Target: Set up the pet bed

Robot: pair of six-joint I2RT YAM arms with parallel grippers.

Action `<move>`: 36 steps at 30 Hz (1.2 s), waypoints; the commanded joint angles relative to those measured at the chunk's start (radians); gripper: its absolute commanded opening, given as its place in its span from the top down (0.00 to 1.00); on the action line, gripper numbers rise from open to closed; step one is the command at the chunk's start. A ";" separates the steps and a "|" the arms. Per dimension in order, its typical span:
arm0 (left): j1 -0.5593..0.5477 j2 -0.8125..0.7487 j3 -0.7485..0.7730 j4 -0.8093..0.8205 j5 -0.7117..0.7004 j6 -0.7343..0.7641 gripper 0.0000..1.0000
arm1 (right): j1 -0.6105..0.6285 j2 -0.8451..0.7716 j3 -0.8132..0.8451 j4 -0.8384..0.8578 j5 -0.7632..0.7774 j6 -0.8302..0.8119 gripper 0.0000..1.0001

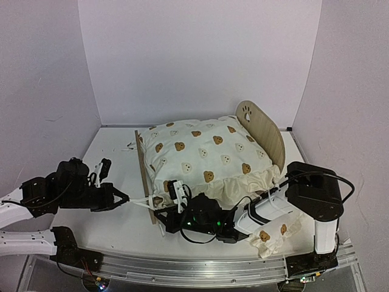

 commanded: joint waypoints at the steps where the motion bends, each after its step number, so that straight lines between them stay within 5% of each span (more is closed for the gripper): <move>1: 0.010 0.067 0.208 0.027 -0.058 0.229 1.00 | -0.044 -0.014 0.011 -0.249 -0.005 -0.108 1.00; 8: 0.010 0.153 0.320 -0.028 -0.069 0.322 1.00 | -0.046 -0.007 0.081 -0.333 -0.043 -0.152 0.98; 29: 0.011 0.192 0.279 -0.011 -0.030 0.319 1.00 | -0.045 -0.160 -0.008 -0.352 -0.193 -0.229 0.53; 36: 0.011 0.198 0.304 0.000 -0.011 0.342 1.00 | -0.044 -0.265 0.001 -0.383 -0.193 -0.274 0.49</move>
